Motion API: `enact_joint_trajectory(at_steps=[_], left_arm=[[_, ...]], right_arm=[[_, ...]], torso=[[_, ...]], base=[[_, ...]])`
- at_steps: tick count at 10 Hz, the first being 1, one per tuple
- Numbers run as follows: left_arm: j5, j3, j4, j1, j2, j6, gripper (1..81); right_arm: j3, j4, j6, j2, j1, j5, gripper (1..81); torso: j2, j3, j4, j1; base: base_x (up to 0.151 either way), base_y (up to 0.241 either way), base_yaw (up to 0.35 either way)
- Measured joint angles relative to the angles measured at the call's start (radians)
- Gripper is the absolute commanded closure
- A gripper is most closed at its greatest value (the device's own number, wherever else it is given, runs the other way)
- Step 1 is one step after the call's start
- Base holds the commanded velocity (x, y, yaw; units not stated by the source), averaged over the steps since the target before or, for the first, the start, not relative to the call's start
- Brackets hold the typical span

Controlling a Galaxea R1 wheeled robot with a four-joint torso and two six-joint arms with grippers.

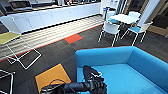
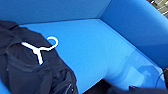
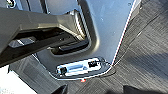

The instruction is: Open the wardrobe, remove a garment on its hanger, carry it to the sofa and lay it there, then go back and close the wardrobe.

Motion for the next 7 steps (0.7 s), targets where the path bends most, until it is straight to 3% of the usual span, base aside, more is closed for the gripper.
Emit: enact_joint_trajectory(at_steps=[2,7], left_arm=[[-0.004,0.048,0.001,0.099,-0.101,0.0,1.0],[-0.119,0.095,0.01,0.324,-0.318,0.001,1.0]], right_arm=[[0.0,0.0,0.0,0.001,0.0,0.0,1.0],[0.0,0.0,0.0,0.002,0.0,0.0,1.0]], torso=[[0.0,0.0,0.0,0.0],[0.0,0.0,0.0,0.0]], base=[[0.0,0.0,0.0],[0.0,0.0,0.0]])
